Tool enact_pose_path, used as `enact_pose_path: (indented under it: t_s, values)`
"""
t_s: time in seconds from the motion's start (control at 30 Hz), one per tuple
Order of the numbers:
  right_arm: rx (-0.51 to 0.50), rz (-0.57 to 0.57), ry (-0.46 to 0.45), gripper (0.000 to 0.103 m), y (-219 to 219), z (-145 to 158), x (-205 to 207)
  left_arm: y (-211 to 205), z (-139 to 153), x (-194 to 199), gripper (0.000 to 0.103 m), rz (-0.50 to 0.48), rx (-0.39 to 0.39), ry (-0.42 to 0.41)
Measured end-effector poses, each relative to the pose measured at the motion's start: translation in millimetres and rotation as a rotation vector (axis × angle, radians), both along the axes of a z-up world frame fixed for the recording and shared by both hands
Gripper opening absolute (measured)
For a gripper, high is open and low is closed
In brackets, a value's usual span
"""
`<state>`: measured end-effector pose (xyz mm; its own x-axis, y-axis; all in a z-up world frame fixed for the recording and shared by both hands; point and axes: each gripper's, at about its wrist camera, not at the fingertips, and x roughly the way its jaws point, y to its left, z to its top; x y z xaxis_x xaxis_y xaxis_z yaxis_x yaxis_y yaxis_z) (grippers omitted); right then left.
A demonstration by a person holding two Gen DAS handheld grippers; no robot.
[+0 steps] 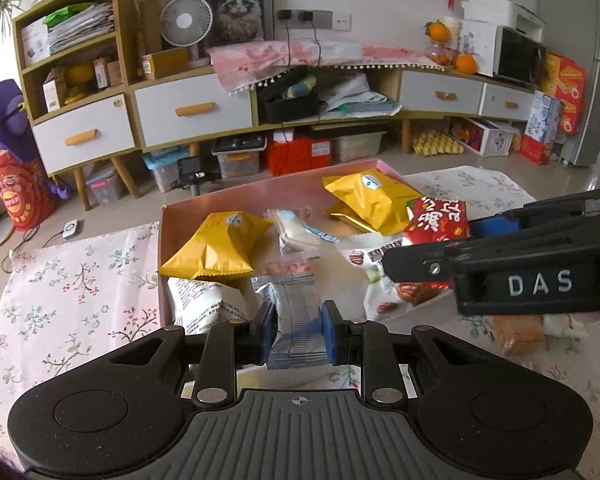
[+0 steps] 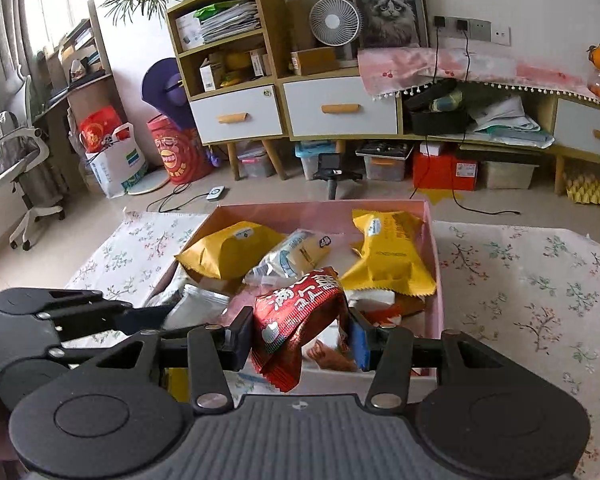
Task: Organize snacks
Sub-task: 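Carry the silver wrapper and red bag into the pink box and release both, then move both open tools back over the remaining snacks on the table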
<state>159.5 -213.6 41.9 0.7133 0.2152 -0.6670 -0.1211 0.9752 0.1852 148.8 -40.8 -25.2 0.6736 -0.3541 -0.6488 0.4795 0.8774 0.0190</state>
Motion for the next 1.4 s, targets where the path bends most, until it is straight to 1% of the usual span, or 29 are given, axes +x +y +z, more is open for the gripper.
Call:
enact_pose_path:
  t_s: [0.17, 0.33, 0.47, 0.53, 0.57, 0.63, 0.7, 0.73, 0.8, 0.87, 0.9, 0.93, 1.0, 1.1, 1.17, 1.23, 1.4]
  values:
    - [0.006, -0.007, 0.015, 0.028, 3, -6, 11, -3, -3, 6, 0.023, 0.004, -0.005, -0.002]
    - [0.019, -0.023, 0.027, 0.03, 1, -12, 16, -4, -6, 10, 0.024, -0.003, 0.008, -0.011]
    - [0.009, -0.035, 0.018, 0.039, 1, -12, 16, -4, -7, 12, 0.032, -0.008, 0.002, -0.011]
    - [0.016, -0.038, 0.016, 0.041, 0, -11, 16, -4, -7, 11, 0.037, -0.015, -0.004, -0.001]
    - [0.018, -0.04, 0.015, 0.045, 0, -10, 16, -5, -7, 11, 0.038, -0.012, 0.003, -0.001]
    - [0.009, -0.044, 0.009, 0.049, 0, -9, 14, -5, -6, 9, 0.052, -0.014, 0.012, -0.006]
    - [0.003, -0.041, 0.003, 0.054, 0, -6, 13, -4, -4, 6, 0.061, -0.023, 0.007, -0.016]
    - [0.001, -0.04, 0.0, 0.056, -1, -5, 12, -3, -3, 5, 0.063, -0.026, 0.006, -0.017]
    - [-0.001, -0.043, 0.0, 0.062, -1, -2, 9, -2, -1, 2, 0.065, -0.023, 0.004, -0.019]
    - [0.005, -0.042, -0.001, 0.065, -3, 0, 7, 1, 2, -1, 0.065, -0.021, -0.006, -0.016]
    - [0.005, -0.042, -0.003, 0.067, -4, 2, 4, 2, 4, -2, 0.068, -0.02, -0.011, -0.014]
    - [0.003, -0.043, -0.007, 0.069, -4, 3, 2, 4, 5, -4, 0.073, -0.02, -0.015, -0.015]
    - [-0.004, -0.045, -0.013, 0.073, -5, 6, -3, 6, 8, -9, 0.08, -0.02, -0.021, -0.025]
    - [-0.017, -0.04, -0.014, 0.075, -8, 9, -10, 8, 12, -17, 0.081, -0.034, 0.001, -0.039]
    - [-0.031, -0.039, -0.02, 0.079, -9, 11, -16, 9, 13, -22, 0.085, -0.036, 0.017, -0.045]
    - [-0.044, -0.037, -0.027, 0.081, -12, 12, -22, 12, 13, -27, 0.089, -0.037, 0.026, -0.048]
    - [-0.071, -0.033, -0.036, 0.084, -18, 13, -38, 18, 11, -40, 0.09, -0.039, 0.069, -0.043]
